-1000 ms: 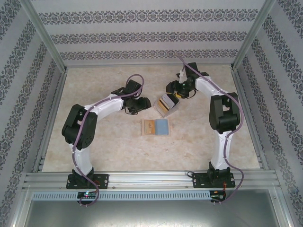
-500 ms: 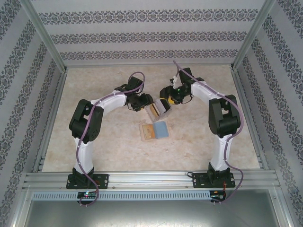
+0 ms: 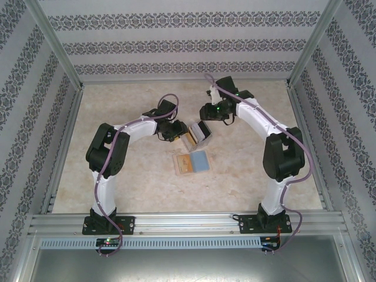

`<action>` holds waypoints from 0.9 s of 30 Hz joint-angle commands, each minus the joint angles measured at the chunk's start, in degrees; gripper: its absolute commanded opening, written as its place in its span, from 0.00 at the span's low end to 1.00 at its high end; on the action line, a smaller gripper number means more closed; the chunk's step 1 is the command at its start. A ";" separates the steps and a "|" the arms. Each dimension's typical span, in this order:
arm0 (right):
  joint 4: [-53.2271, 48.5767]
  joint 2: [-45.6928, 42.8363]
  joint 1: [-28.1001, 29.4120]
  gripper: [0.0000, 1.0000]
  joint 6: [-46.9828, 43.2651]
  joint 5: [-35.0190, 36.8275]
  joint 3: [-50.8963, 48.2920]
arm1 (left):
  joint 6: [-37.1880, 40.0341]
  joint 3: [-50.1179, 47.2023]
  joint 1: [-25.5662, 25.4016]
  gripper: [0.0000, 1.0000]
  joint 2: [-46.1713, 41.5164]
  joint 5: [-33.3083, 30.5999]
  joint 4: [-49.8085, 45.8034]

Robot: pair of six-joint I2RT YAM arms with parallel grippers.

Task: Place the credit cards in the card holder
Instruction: Move the storage box to the center of the table, then pick up the credit card from the storage box.

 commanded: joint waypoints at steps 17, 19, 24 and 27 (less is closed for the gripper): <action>-6.47 8.64 8.87 0.38 -8.05 16.35 5.33 | -1.21 -1.52 -0.05 0.36 -0.03 0.12 1.63; -6.30 9.10 9.31 0.38 -8.51 16.62 5.40 | -1.12 -1.54 -0.05 0.36 -0.05 0.12 1.71; -6.98 10.91 10.78 0.45 -9.09 20.46 6.42 | -1.20 -1.81 -0.01 0.36 -0.31 0.31 2.32; -6.74 11.80 11.64 0.45 -9.53 24.39 6.24 | -1.51 -2.41 -0.03 0.36 -0.66 0.31 2.84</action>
